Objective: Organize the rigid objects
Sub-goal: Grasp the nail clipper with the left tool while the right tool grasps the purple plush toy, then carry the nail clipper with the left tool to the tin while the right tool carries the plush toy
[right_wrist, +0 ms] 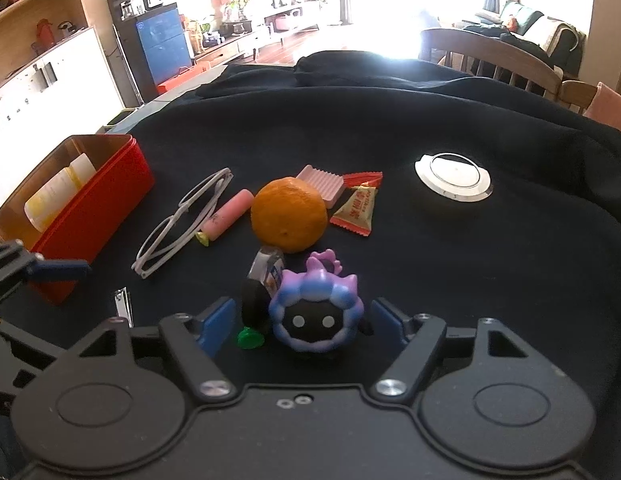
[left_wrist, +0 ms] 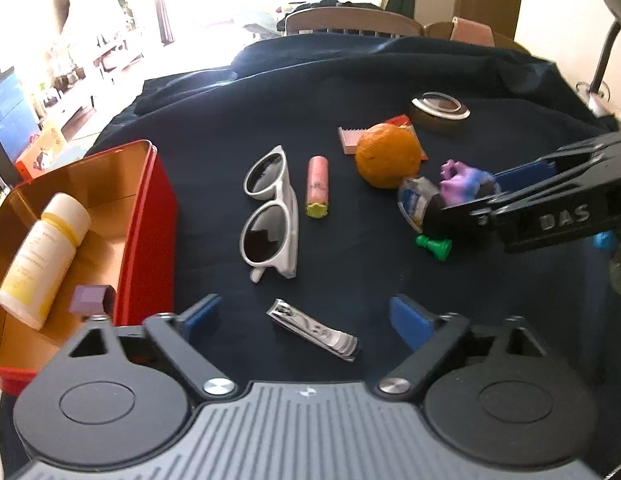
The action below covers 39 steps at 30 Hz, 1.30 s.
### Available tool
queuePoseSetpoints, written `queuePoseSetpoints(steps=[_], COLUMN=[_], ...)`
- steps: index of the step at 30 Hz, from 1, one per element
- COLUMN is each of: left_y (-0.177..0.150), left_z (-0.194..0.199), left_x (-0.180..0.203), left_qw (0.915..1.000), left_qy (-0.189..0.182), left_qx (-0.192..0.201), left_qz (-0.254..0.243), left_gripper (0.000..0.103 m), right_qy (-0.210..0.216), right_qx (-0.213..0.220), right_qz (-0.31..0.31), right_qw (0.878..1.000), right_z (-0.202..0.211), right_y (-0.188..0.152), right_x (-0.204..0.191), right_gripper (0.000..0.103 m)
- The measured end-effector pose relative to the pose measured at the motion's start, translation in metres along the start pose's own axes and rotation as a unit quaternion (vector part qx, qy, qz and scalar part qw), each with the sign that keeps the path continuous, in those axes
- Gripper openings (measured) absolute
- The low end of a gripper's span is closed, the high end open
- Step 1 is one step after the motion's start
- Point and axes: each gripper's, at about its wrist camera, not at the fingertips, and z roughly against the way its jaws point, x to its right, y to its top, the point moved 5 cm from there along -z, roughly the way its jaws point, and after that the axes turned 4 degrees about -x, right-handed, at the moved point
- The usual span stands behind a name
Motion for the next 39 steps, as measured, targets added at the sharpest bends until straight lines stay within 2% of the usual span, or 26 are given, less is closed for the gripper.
queuePoseSetpoints(steps=[1,4,7,10,13,15,17,18,21,24,31,39], left_y=[-0.001,-0.004,-0.005,-0.003,-0.001,0.0,0.001,0.001,0.003,0.005,0.007,0.012], left_z=[0.001,-0.004,-0.013,-0.014,-0.014,-0.013,-0.012,-0.011,-0.012,-0.013,-0.014,0.004], left_x=[0.003,0.011,0.003,-0.001,0.0,0.001,0.002,0.002,0.004,0.005,-0.003,-0.013], left_qw=[1.0,0.9999,0.9988,0.9982,0.9984,0.9985,0.9987,0.9988,0.999,0.999,0.9983,0.9979], left_qy=[-0.007,0.004,-0.002,0.004,0.013,0.017,0.019,0.017,0.015,0.011,0.012,-0.001], left_qx=[-0.003,-0.014,-0.039,-0.039,-0.037,-0.035,-0.033,-0.033,-0.033,-0.035,-0.044,-0.035], left_qz=[0.001,-0.009,0.029,0.046,0.042,0.038,0.034,0.033,0.026,0.023,0.036,0.054], left_gripper=[0.083,0.083,0.076,0.072,0.057,0.039,0.031,0.027,0.015,0.011,0.011,0.011], right_qy=[0.002,0.005,0.003,0.003,0.003,0.002,0.002,0.0,-0.001,-0.006,-0.009,-0.004], right_qx=[0.001,0.001,0.0,0.001,0.003,0.005,0.006,0.006,0.009,0.012,0.018,0.041], right_qz=[0.0,0.005,0.005,0.005,0.004,0.004,0.004,0.003,-0.001,0.0,-0.018,-0.027], right_qw=[1.0,1.0,1.0,1.0,1.0,1.0,1.0,1.0,1.0,1.0,1.0,0.999], right_z=[0.001,0.0,-0.002,-0.004,-0.005,-0.004,-0.003,-0.002,0.001,0.005,0.019,0.049], right_y=[0.0,0.001,0.002,0.001,0.001,0.001,0.0,-0.001,-0.002,-0.004,-0.015,-0.018], right_x=[0.0,0.0,0.001,0.003,0.004,0.003,0.003,0.004,0.005,0.004,0.003,-0.006], right_gripper=[0.074,0.074,0.074,0.073,0.07,0.069,0.065,0.058,0.052,0.052,0.052,0.052])
